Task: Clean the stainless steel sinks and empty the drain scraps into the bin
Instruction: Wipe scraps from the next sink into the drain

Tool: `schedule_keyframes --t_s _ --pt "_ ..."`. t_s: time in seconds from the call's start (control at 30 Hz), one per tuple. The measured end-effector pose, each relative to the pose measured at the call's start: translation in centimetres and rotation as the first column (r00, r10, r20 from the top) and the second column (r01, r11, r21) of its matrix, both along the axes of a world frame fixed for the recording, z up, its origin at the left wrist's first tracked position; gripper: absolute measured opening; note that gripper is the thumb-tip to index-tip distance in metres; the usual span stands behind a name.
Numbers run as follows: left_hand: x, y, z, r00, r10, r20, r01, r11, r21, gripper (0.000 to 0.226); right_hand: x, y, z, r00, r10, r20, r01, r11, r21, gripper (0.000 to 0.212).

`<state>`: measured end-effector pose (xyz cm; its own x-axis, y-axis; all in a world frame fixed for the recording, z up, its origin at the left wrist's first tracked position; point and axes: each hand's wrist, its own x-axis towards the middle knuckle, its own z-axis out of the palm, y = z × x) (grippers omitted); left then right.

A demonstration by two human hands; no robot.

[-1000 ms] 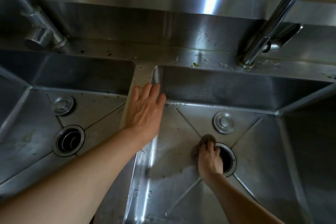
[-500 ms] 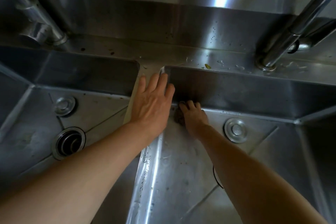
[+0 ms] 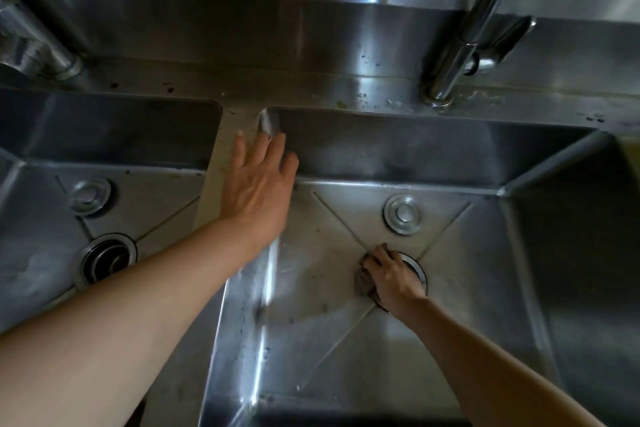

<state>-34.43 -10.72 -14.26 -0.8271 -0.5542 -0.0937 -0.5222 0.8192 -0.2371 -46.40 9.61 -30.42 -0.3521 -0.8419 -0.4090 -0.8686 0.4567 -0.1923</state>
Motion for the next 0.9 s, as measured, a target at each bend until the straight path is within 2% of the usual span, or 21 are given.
schedule_keyframes --t_s 0.07,0.13,0.3,0.43,0.57,0.7,0.9 --pt "0.0 1.5 0.2 0.999 -0.033 0.003 0.033 0.999 0.015 0.068 -0.2 1.4 0.4 1.0 -0.01 0.021 0.008 0.994 0.11 0.038" --pt "0.0 2.5 0.4 0.998 -0.058 0.0 0.058 0.998 0.007 0.069 -0.5 2.1 0.9 0.996 -0.078 0.054 0.069 0.987 0.142 0.041" --pt "0.3 5.0 1.4 0.992 -0.127 -0.022 0.128 0.99 0.052 0.067 -0.7 4.1 4.5 0.908 -0.399 0.126 0.402 0.916 0.007 0.043" --pt "0.3 7.0 1.9 0.984 -0.172 -0.047 0.177 0.975 0.135 0.063 -1.2 5.1 7.8 0.757 -0.585 0.291 0.638 0.758 -0.135 0.032" --pt "0.2 8.9 2.1 0.979 -0.183 -0.088 0.2 0.946 0.256 0.054 -1.3 5.5 10.8 0.62 -0.686 0.381 0.77 0.625 -0.129 0.023" --pt "-0.2 10.3 2.7 0.972 -0.214 -0.099 0.235 0.927 0.293 0.052 -1.5 6.3 11.8 0.466 -0.704 0.535 0.866 0.486 -0.115 0.028" --pt "-1.2 12.0 3.7 0.972 -0.212 -0.098 0.233 0.916 0.327 0.052 -1.8 7.2 12.8 0.456 -0.689 0.564 0.873 0.471 -0.13 0.024"
